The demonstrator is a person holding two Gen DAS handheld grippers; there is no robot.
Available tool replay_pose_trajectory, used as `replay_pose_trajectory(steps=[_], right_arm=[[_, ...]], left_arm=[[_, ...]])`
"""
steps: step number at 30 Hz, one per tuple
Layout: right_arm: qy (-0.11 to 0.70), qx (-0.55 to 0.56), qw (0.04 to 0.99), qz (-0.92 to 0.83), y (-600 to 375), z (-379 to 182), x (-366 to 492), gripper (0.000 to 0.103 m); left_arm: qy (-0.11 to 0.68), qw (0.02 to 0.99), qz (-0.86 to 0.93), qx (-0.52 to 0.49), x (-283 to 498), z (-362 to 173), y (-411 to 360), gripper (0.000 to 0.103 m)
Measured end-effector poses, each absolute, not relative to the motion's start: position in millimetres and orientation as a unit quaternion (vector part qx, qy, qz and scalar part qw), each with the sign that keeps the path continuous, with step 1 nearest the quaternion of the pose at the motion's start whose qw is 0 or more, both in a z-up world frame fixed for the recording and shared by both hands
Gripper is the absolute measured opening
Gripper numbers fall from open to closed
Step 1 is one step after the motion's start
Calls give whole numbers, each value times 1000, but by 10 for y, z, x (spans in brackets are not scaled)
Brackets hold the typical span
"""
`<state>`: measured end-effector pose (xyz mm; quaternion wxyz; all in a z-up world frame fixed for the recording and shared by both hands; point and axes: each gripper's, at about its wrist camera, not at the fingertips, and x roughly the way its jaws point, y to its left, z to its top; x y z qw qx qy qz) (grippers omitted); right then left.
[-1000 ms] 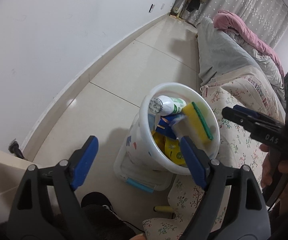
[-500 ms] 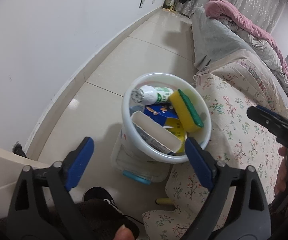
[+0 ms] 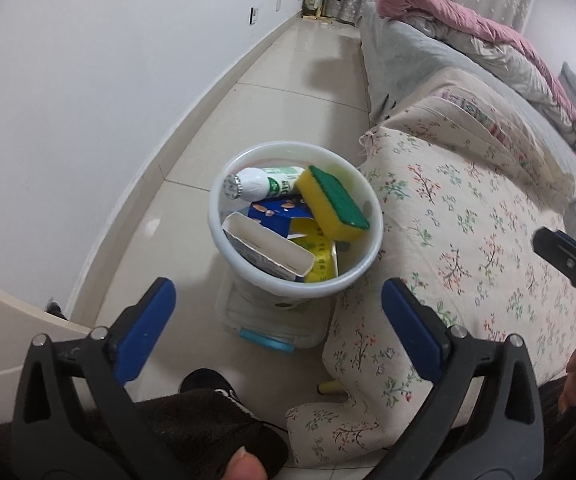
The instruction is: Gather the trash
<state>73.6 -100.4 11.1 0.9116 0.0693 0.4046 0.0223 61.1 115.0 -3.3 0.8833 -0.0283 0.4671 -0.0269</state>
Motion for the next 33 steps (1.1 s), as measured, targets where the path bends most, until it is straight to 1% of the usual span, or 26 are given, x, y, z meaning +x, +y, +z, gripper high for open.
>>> replay_pose_trajectory(steps=[7, 16, 33], right_arm=[[396, 67, 915, -35, -1147, 114, 371, 103], [388, 68, 915, -85, -1214, -38, 35, 103], [377, 59, 918, -110, -1241, -81, 23, 103]], left_arm=[[451, 892, -28, -8, 475, 78, 952, 102], [437, 899, -26, 11, 337, 93, 765, 102], [446, 894, -35, 33, 277, -39, 579, 102]])
